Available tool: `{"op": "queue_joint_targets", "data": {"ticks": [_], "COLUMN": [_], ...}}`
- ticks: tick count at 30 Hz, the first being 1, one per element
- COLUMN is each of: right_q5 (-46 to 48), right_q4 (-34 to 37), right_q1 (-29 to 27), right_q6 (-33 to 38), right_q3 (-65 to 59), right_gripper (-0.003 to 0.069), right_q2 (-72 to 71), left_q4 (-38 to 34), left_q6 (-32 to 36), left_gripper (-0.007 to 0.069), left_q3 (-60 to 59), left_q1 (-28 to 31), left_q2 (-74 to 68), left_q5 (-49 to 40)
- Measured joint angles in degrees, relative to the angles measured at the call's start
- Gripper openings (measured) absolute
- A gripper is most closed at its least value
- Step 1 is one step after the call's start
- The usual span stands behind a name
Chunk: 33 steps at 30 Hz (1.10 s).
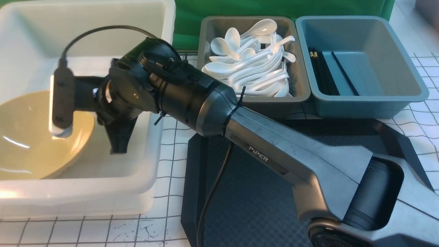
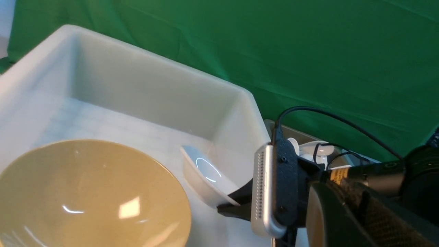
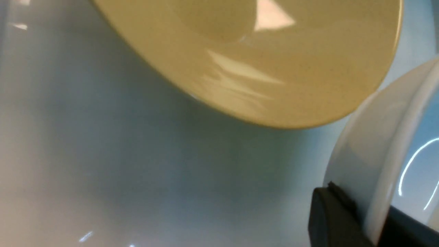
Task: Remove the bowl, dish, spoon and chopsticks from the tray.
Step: Use the right arm to put the plate into the large storage box on the left
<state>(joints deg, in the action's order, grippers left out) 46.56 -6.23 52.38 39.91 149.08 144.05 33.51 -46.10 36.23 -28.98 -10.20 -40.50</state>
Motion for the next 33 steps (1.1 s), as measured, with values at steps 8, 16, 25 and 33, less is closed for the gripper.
{"op": "queue_joint_targets", "data": {"ticks": [8, 16, 25, 33], "right_q5": [-0.4, 0.3, 0.2, -0.2], "right_q4": [-0.5, -4.3, -4.2, -4.2], "right_q1": [-0.1, -0.1, 0.0, 0.2], "right_q6": [-4.7, -9.9, -10.1, -10.1], "right_q3": [0.0, 0.0, 0.1, 0.1], "right_gripper": [0.0055, 0.0057, 0.0058, 0.0058], "right_q2": [0.3, 1.4, 3.6, 4.1], "left_q4": [-1.1, -2.7, -3.2, -3.2], "left_q6": [0.1, 1.6, 2.1, 2.9], "left_gripper": [-0.0001, -0.0001, -0.0001, -0.0001], "left_q3": [0.0, 0.0, 0.0, 0.0], "left_q1": [0.0, 0.0, 0.0, 0.0], "left_q2": [0.0, 0.0, 0.0, 0.0], "left_q5": [0.1, 0.1, 1.0, 1.6]}}
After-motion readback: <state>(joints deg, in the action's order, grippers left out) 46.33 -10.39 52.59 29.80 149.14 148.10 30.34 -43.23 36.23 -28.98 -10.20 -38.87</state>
